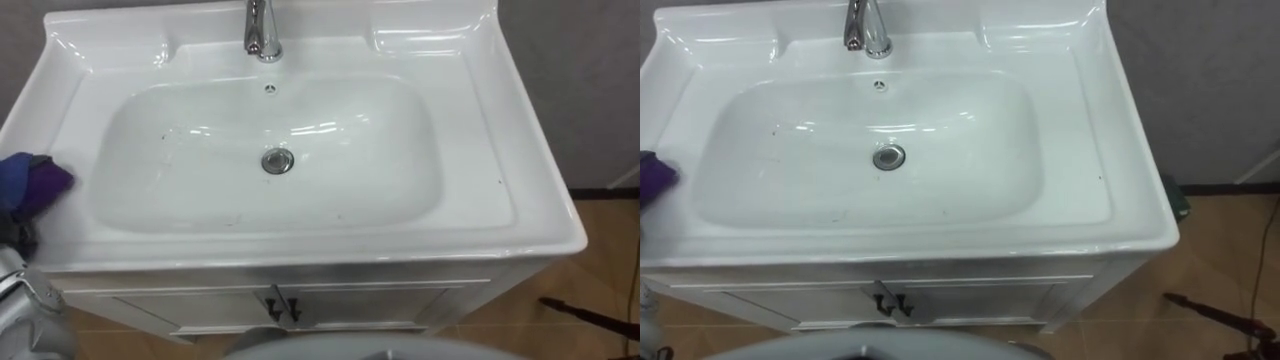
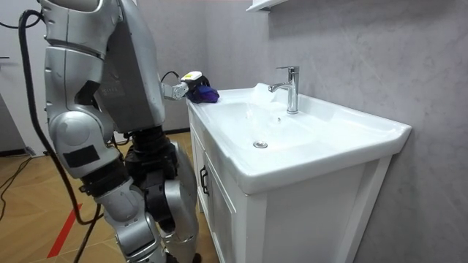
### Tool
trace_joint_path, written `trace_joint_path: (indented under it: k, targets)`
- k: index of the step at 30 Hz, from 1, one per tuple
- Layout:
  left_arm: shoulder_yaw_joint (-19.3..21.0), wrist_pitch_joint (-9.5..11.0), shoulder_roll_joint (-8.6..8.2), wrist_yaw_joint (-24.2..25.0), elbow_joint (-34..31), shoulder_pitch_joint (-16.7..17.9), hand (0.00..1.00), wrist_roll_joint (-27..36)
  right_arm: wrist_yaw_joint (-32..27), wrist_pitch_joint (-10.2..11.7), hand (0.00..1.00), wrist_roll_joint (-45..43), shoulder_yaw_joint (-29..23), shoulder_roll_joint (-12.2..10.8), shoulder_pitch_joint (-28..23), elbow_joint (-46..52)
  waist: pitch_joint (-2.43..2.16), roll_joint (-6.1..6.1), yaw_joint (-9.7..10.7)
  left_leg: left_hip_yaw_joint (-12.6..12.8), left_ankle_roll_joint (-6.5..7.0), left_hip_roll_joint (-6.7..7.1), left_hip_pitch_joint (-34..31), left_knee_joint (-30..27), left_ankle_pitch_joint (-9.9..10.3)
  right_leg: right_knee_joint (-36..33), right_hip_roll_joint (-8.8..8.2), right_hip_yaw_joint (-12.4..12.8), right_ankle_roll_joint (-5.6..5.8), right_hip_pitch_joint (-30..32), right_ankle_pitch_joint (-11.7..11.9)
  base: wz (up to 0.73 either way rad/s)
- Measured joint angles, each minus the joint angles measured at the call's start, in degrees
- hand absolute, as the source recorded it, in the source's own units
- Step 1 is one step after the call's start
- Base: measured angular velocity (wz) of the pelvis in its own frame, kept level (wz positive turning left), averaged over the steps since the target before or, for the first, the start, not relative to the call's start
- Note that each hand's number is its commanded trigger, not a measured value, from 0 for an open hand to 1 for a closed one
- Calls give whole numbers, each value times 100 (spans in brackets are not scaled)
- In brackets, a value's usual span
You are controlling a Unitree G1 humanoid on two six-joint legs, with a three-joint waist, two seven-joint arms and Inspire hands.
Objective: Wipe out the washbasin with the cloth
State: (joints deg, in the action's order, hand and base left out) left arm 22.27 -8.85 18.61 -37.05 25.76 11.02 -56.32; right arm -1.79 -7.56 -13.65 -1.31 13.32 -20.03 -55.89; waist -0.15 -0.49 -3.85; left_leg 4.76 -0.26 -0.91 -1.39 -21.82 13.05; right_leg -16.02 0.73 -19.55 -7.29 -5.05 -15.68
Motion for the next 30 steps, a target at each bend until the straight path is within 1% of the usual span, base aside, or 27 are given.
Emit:
trace_joint_path:
  k: [1, 2, 4, 5, 7, 9, 11, 12, 17, 19, 21, 26, 30]
  targets:
    - [1, 12, 0, -33, 19, 0, 0, 36, -8, 0, 0, -2, 0, 1, -26, 41, 1, 5, -3, 3, -9, -10, 1, 0, 11, 0, 10, 15, -5, 5, 3, -12]
    - [8, 15, 0, -78, 41, 1, 0, 58, -12, 2, 0, -6, 2, -1, -34, 55, -10, 41, -12, 19, -22, -37, 4, -5, 42, 2, 37, 44, -16, 10, 9, -10]
    - [8, 15, 0, -150, 112, 0, 0, 57, -12, 0, 0, -24, 1, 1, -39, 55, -19, 56, -10, 26, -26, -45, 10, 2, 47, 2, 45, 48, -21, 9, 11, -5]
    - [9, 14, 0, -175, 142, 0, 0, 54, -12, -1, 0, -34, 1, 5, -39, 55, -31, 80, -11, 24, -26, -45, 16, 16, 46, 3, 48, 54, -24, 8, 12, 0]
    - [8, 14, -1, -247, 201, 0, 0, 55, -8, -1, 0, -35, 2, 5, -70, 54, -30, 100, 9, 24, -28, -44, 60, 33, 45, 3, 51, 81, -26, -2, 13, -7]
    - [9, 15, -3, -295, 257, 0, 0, 58, -6, 0, 0, -34, 6, 4, -51, 54, -34, 146, -25, 9, -27, -41, 80, 34, 46, 3, 51, 103, -26, -22, 13, -8]
    - [9, 22, -3, -302, 261, -1, 0, 72, -5, 1, 0, -34, 7, 3, -52, 54, -28, 164, -2, -10, -27, -37, 73, 24, 46, 3, 49, 98, -26, -20, 13, 0]
    - [9, 36, -2, -376, 259, -12, 0, 118, -6, 2, 0, -33, 7, 3, -48, 54, -28, 173, 19, -6, -27, -37, 71, 20, 46, 3, 49, 104, -25, -12, 13, 0]
    - [14, 106, 0, -408, 229, -17, 0, 461, -6, 7, 0, -45, 7, 3, -15, 51, -31, 191, 28, -23, -28, -31, 65, 13, 48, 2, 44, 94, -25, -15, 14, 0]
    - [12, 197, -1, -408, 201, -18, 0, 600, -5, 16, 0, -48, 8, 3, -22, 47, -26, 200, 51, -22, -28, -31, 72, 14, 48, 3, 42, 89, -25, -15, 14, 2]
    - [8, 280, -2, -451, 184, -21, 0, 867, -6, 44, 0, -42, 8, 3, -11, 48, -17, 217, 62, -24, -28, -32, 62, 13, 49, 6, 40, 73, -25, -19, 14, 0]
    - [8, 354, 0, -606, 181, -30, 0, 1214, -10, 61, 0, -32, 5, 4, 28, 50, -11, 254, 69, -26, -28, -34, 49, 9, 49, 17, 40, 62, -24, -18, 14, 0]
    - [8, 385, -1, -748, 0, -29, 0, 1642, -9, 51, 0, -28, 5, 3, 11, 51, 17, 308, 69, -28, -27, -31, 51, 18, 49, 20, 40, 69, -23, -19, 14, 0]
